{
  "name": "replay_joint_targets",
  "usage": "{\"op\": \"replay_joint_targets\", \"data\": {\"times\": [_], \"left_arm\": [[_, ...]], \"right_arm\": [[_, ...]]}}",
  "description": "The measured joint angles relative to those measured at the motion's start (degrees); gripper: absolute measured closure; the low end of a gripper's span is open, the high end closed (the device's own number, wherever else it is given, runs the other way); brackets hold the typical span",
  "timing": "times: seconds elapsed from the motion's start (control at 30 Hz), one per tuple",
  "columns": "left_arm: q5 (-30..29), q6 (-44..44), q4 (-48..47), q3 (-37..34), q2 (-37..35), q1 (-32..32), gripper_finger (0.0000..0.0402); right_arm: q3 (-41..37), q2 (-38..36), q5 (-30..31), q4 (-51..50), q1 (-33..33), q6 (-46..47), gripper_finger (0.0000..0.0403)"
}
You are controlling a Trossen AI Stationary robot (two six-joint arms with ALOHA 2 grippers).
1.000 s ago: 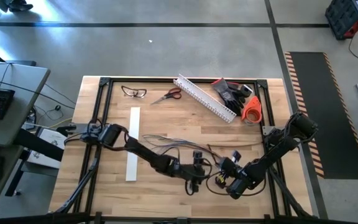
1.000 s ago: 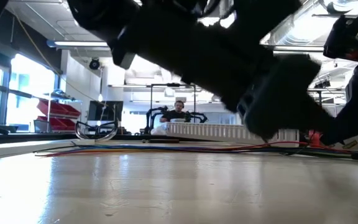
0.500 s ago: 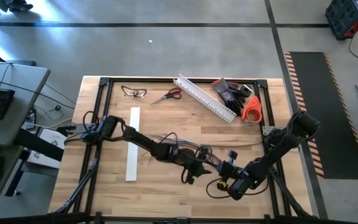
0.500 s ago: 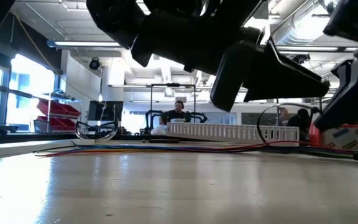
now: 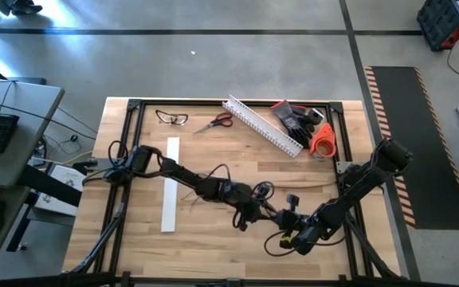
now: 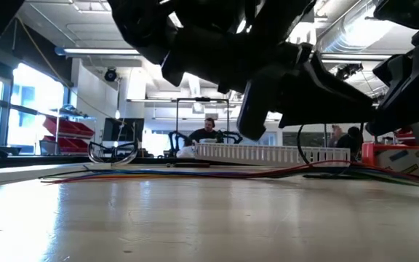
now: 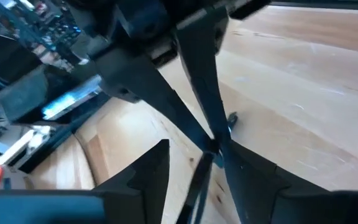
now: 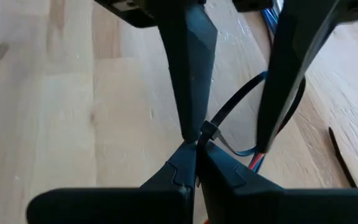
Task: Ziptie cables
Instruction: Wrap the bottom black zip tie on the cable wires
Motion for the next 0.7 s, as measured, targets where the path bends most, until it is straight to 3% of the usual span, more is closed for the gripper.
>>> {"op": "replay_joint_targets", "data": {"times": [0.47, 0.6, 0.7], "left_arm": [[4.8, -1.6, -1.0, 0.0, 0.0, 0.9, 0.0365], [4.8, -2.2, -1.0, 0.0, 0.0, 0.9, 0.0368], [5.9, -1.5, -0.8, 0.0, 0.0, 1.0, 0.0349]], "right_arm": [[0.0, 0.0, -1.3, 0.1, 0.0, 0.1, 0.0403], [0.0, 0.0, -1.3, 0.3, 0.0, 0.0, 0.0403], [0.0, 0.0, -1.3, 0.7, 0.0, 0.0, 0.0403]]}}
